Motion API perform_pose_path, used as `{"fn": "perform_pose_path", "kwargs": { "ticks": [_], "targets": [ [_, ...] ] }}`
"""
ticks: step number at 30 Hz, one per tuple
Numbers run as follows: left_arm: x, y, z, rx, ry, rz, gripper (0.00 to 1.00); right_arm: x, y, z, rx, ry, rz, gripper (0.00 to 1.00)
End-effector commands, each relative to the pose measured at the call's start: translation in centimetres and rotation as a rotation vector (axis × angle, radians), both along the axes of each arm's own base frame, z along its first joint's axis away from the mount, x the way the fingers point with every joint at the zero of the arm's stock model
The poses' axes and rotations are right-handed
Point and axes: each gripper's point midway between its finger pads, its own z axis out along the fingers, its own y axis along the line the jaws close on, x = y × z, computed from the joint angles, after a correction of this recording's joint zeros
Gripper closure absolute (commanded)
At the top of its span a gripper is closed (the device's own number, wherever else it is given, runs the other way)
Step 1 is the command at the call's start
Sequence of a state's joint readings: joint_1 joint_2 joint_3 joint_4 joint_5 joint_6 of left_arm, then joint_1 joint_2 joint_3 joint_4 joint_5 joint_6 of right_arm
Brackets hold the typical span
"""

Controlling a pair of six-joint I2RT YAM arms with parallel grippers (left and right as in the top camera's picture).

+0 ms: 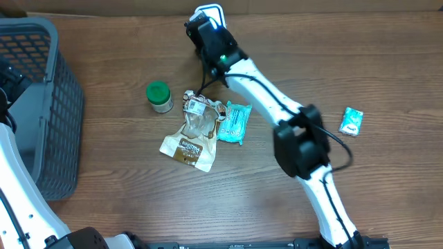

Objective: Scan the item barcode
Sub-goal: 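Carry the orange packet right and lower it beside the green packet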

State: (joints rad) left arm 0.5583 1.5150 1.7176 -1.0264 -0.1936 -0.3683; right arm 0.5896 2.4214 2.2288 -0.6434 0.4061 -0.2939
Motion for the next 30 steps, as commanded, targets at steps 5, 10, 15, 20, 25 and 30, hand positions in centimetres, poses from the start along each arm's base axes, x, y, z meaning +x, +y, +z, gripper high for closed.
{"fn": "perform_pose_path", "kwargs": {
  "ticks": [5, 10, 15, 20, 25, 30],
  "targets": [
    [0.1, 0.2, 0.6, -0.003, -0.026, 0.017, 0.0, -10.3, -3.1, 16.0, 0.612, 0.25, -0.163, 0.96],
    [0.2, 0.2, 0.6, -0.004, -0.026, 0.017, 0.0, -13.7, -11.1, 14.8, 0.56, 0.407, -0.396, 0.96],
    [0.2, 0.2, 0.6, -0.004, -0.026, 0.017, 0.0, -17.7, -19.7, 10.4, 0.505, 0.636, -0.786, 0.96],
    [0.2, 0.2, 0.6, -0.004, -0.026, 0.017, 0.0, -19.5, -25.6, 6.3, 0.418, 0.732, -0.987, 0.96],
    [0.1, 0.2, 0.6, -0.003, -0.026, 0.017, 0.0, -21.4, -30.2, 1.1, 0.322, 0.792, -1.155, 0.96],
    [0.2, 0.2, 0.6, -0.004, -0.026, 0.017, 0.0, -22.4, -33.0, -3.6, 0.292, 0.801, -1.23, 0.96]
  ]
}}
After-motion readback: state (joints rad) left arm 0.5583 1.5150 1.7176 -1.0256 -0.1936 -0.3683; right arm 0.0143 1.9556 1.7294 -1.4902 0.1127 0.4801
